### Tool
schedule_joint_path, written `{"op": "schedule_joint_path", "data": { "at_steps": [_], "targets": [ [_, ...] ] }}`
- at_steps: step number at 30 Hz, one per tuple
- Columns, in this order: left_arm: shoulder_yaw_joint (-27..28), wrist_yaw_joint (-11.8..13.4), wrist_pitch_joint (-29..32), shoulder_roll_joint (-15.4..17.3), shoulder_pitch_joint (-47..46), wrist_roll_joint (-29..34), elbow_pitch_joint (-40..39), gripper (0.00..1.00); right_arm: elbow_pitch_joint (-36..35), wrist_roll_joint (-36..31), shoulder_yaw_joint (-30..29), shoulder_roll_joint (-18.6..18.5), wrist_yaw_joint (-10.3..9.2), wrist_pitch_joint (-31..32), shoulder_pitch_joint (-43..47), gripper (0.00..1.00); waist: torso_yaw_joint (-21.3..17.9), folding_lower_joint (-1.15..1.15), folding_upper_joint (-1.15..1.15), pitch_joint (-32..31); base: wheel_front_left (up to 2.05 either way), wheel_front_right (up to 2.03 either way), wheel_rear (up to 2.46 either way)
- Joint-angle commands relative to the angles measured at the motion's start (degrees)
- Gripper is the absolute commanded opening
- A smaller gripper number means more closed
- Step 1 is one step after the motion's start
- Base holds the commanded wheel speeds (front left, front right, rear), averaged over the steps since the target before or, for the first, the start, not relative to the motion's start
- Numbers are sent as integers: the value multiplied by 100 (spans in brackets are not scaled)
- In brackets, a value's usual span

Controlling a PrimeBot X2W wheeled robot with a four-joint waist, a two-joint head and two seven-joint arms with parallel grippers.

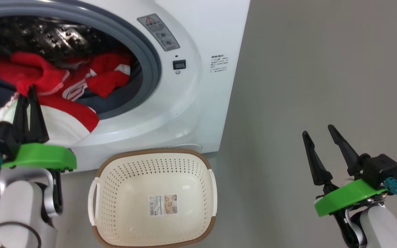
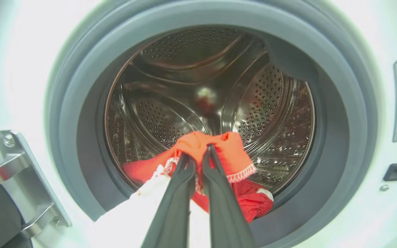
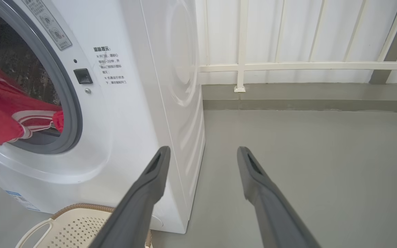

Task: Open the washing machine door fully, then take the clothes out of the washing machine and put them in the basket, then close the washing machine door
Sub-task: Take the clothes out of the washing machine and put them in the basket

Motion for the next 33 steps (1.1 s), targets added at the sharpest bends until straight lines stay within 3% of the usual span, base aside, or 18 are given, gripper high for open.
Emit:
{"op": "schedule_joint_path", "data": {
  "at_steps": [1,10,20,26,33],
  "targets": [
    [172,77,-59,182,89,79,-378,0,-100,20,101,-19,28,-37,58,100,15,0,0,-140,0,0,0],
    [-19,314,288,155,822,257,-1749,0,-101,95,85,59,28,-37,264,100,2,0,0,-476,0,0,0],
    [-98,416,850,134,1327,172,-3047,0,-233,299,157,78,28,-37,354,100,-4,0,0,-573,0,0,0],
    [-191,300,1076,-77,1599,-235,-3005,0,-329,346,171,80,28,-37,322,100,-49,0,0,-420,0,0,0],
    [-334,-33,1086,-341,1538,-758,-2142,0,-465,360,51,130,28,-37,213,100,-118,0,0,-54,0,0,0]
  ]
}}
